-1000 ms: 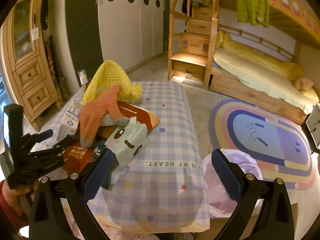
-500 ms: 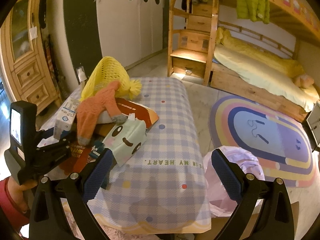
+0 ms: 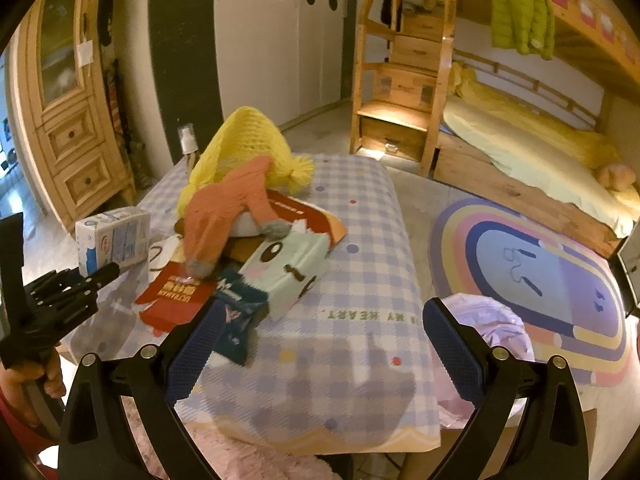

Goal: Collect trash
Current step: 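Reach the left gripper to the white milk carton and close on it, then lift the white milk carton off the table with the left gripper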

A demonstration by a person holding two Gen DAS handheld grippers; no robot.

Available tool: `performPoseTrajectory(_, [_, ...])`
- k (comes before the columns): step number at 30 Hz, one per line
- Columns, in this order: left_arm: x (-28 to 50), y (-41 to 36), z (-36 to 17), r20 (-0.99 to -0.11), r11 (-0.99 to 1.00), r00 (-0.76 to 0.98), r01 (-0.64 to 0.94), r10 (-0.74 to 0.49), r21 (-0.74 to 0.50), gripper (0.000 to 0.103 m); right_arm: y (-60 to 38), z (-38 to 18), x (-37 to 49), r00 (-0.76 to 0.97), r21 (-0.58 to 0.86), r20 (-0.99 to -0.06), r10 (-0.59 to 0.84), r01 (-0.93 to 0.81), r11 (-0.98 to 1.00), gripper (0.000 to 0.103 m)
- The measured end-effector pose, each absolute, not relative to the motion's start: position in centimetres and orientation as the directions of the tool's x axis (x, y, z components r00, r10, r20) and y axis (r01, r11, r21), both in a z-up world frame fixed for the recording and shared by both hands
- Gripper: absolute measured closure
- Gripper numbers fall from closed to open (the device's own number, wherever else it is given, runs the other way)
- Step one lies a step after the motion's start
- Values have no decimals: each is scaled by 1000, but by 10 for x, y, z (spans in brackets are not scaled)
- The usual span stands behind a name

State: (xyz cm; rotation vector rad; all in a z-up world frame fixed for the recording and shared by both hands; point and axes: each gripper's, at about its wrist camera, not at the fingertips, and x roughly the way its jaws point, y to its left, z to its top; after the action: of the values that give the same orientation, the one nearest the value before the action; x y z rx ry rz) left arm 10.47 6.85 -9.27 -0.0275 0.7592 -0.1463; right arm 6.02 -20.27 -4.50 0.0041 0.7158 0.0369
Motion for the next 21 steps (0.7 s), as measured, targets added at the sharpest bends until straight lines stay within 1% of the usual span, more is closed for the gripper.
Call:
performPoseTrajectory(7, [96, 84, -104, -709, 991, 693, 98, -130, -86, 61, -191, -45, 55, 751, 4, -659, 43, -53, 999, 5])
performPoseTrajectory(10, [95, 85, -102, -705, 992, 698, 94, -124, -82, 54, -189, -45, 54, 753, 3, -657, 42, -53, 999, 5])
performPoseTrajectory(17, [98, 88, -97, -692, 993, 712, 76, -121, -96, 54, -192, -47, 53, 749, 11, -661, 36, -38, 999, 5])
performPoseTrajectory(21, [99, 88, -97, -708, 995, 700, 46, -93, -85, 54, -196, -50, 53, 743, 14, -668, 37, -37, 999, 5])
